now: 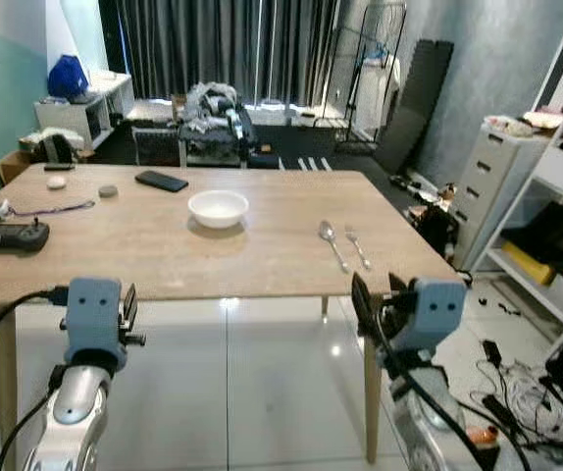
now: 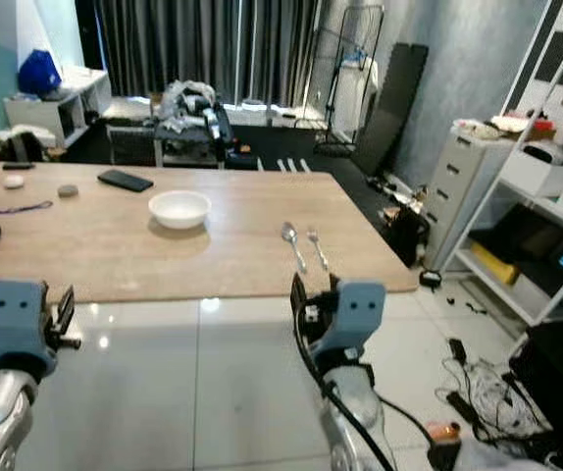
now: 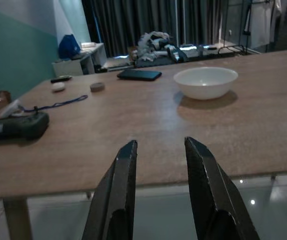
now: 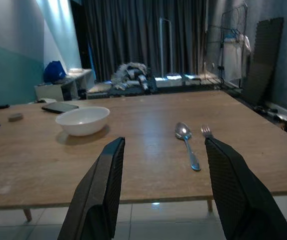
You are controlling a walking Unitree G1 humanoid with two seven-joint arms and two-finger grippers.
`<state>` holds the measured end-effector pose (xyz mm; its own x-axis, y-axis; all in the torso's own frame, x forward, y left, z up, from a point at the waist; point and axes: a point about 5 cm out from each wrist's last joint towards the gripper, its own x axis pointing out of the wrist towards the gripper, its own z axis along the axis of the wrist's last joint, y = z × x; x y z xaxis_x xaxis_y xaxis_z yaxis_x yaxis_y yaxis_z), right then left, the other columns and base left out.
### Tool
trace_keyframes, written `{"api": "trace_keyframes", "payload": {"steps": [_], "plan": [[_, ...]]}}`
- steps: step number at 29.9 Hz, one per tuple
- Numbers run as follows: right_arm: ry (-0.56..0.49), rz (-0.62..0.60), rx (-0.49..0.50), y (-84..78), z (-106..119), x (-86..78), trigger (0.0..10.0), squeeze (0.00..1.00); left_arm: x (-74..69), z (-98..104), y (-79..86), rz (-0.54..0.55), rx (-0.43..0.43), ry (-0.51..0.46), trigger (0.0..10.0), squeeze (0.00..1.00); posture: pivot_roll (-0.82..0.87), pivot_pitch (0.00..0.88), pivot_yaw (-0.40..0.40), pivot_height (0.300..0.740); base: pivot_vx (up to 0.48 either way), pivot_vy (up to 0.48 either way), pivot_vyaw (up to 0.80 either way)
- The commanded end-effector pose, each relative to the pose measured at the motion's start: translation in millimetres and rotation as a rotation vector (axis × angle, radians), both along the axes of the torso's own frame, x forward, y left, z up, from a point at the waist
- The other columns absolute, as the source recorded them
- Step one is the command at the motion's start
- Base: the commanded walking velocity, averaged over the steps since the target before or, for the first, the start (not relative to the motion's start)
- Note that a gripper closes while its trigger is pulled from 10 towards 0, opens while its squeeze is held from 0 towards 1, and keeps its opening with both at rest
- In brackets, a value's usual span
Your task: Setting the table
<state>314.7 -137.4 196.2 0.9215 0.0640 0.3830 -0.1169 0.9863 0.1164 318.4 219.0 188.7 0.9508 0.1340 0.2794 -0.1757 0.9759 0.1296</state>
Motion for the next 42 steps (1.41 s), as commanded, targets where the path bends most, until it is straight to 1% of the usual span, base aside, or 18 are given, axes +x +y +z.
{"api": "trace_keyframes", "payload": {"steps": [1, 17, 23, 30, 34, 40, 42], "plan": [[0.028, 0.009, 0.005, 0.7, -4, -1.9, 10.0, 0.00, -0.6, -2, -3.3, -0.007, -0.005, 0.016, 10.0, 0.00, 0.02, 0.037, 0.032, 0.740, 0.480, 0.000, 0.00], [0.082, -0.005, 0.003, -2.8, -11, -3.1, 10.0, 0.00, -1.9, -2, -5.0, -0.010, -0.005, 0.033, 10.0, 0.00, 0.02, 0.044, 0.032, 0.740, 0.480, 0.000, 0.00], [0.114, -0.041, -0.012, -8.1, -15, -2.4, 10.0, 0.00, -2.9, -3, -6.0, -0.013, -0.006, 0.041, 10.0, 0.00, 0.02, 0.047, 0.032, 0.740, 0.480, 0.000, 0.00], [0.121, -0.075, -0.014, -18.5, -14, -0.8, 10.0, 0.00, -3.3, -4, -6.6, -0.016, -0.007, 0.047, 10.0, 0.00, 0.02, 0.050, 0.031, 0.740, 0.480, 0.000, -0.80], [0.123, -0.091, -0.023, -21.2, -14, -0.4, 10.0, 0.00, -3.4, -5, -7.0, -0.017, -0.007, 0.050, 10.0, 0.00, 0.02, 0.052, 0.031, 0.740, 0.480, 0.000, -0.80], [0.117, -0.080, -0.034, -19.3, -12, -0.6, 10.0, 0.00, -3.8, -5, -7.5, -0.017, -0.004, 0.054, 10.0, 0.00, 0.02, 0.053, 0.029, 0.740, 0.451, 0.000, 0.00], [0.112, -0.056, -0.039, -16.5, -11, -0.4, 10.0, 0.00, -4.1, -5, -7.6, -0.016, -0.004, 0.055, 10.0, 0.00, 0.02, 0.053, 0.028, 0.740, 0.414, 0.000, 0.00]]}}
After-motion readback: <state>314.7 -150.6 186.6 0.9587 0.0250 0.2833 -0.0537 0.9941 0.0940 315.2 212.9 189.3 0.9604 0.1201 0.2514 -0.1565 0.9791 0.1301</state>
